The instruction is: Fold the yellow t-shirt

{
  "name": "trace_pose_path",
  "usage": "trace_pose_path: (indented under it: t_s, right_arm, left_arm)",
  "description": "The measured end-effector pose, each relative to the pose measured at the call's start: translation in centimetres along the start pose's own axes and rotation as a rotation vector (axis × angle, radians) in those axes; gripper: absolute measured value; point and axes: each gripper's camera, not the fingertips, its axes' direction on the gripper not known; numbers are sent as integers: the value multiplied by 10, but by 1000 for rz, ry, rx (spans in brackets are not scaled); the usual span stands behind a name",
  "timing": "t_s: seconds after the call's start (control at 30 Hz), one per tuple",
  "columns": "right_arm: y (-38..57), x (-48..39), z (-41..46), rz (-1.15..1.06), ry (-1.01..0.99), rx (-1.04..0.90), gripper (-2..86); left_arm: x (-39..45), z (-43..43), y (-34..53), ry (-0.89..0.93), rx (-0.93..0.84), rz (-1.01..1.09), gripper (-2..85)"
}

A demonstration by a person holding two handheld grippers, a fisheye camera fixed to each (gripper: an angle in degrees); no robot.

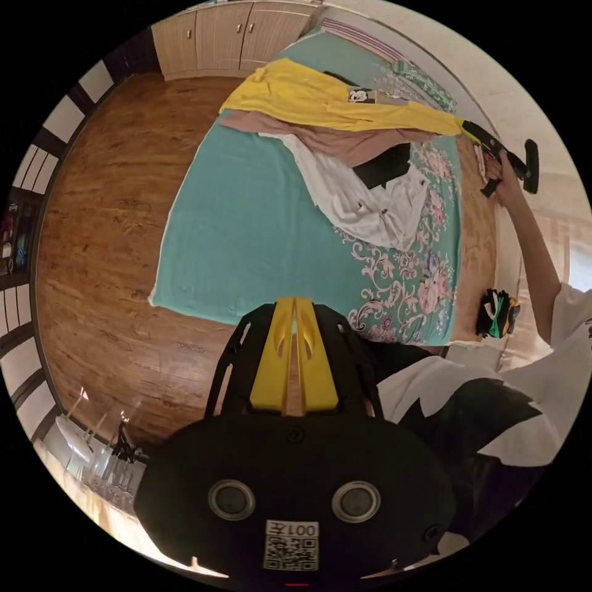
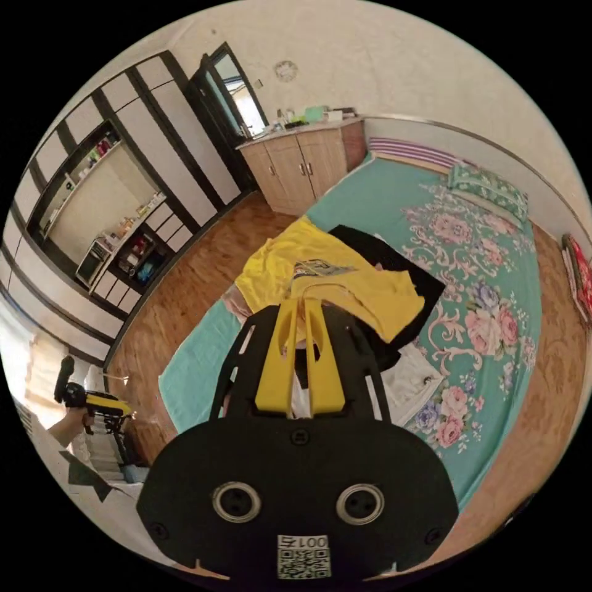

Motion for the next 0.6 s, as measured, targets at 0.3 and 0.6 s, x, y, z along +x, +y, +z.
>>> trace_pose_path:
  t_s: [0.3, 0.6]
  right_arm:
    - [-38, -76, -165, -251, 108, 42, 12]
    - [-3, -63, -252, -250, -13, -244, 10]
  left_arm:
    - [87, -142, 18, 14, 214, 149, -10]
    - [211, -204, 47, 29, 205, 350, -10]
